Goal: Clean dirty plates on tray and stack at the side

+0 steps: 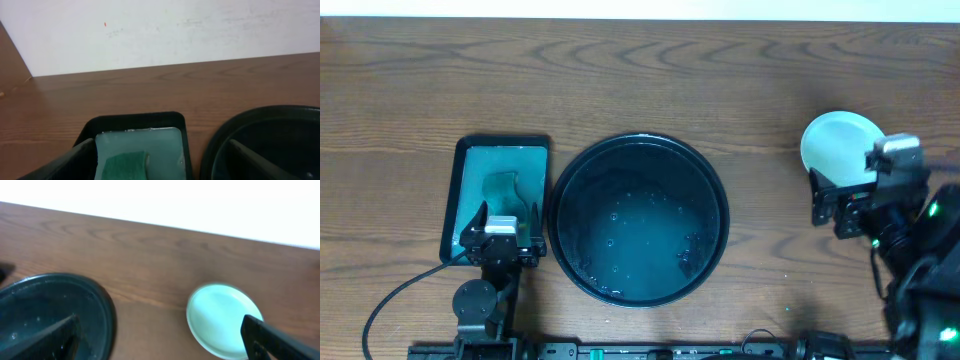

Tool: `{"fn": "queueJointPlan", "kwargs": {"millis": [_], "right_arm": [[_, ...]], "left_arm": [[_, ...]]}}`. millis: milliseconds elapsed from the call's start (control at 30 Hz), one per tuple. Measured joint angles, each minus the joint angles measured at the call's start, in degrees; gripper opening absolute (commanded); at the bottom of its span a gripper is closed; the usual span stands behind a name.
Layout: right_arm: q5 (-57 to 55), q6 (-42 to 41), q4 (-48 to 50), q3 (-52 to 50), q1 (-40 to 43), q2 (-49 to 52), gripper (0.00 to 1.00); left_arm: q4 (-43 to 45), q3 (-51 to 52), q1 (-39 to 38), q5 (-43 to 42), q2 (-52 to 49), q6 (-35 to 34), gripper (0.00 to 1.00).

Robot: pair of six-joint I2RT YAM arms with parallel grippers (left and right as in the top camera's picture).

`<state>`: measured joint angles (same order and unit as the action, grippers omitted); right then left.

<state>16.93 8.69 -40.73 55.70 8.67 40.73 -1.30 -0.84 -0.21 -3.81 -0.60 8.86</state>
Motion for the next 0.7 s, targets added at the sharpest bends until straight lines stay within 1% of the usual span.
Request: {"fn": "queueJointPlan", "kwargs": {"millis": [233, 367, 467, 600, 700], "right_arm": [[2.6, -7.67, 29.44, -26.18, -3.23, -16.59, 0.99], [2.1, -11.19, 41.62, -37.92, -5.9, -24.35, 0.99], [-0.5, -13.79, 46.01, -43.85, -9.44, -29.42, 0.99], [-4.0, -15.8, 47.28, -47.63, -12.87, -32.96, 0.99], [-5.62, -16.46, 47.41, -49.44, -13.4, -35.23, 0.99]], "left_arm": [[-0.04, -0.04, 0.0, -0.15, 0.0, 0.0, 0.81], [-0.07, -0.04, 0.0, -0.2, 0.0, 0.02, 0.81], [-0.07, -0.04, 0.0, -0.17, 0.0, 0.0, 0.81], [-0.07, -0.04, 0.0, -0.17, 0.0, 0.02, 0.81], [-0.07, -0.04, 0.0, -0.17, 0.0, 0.02, 0.81]]}}
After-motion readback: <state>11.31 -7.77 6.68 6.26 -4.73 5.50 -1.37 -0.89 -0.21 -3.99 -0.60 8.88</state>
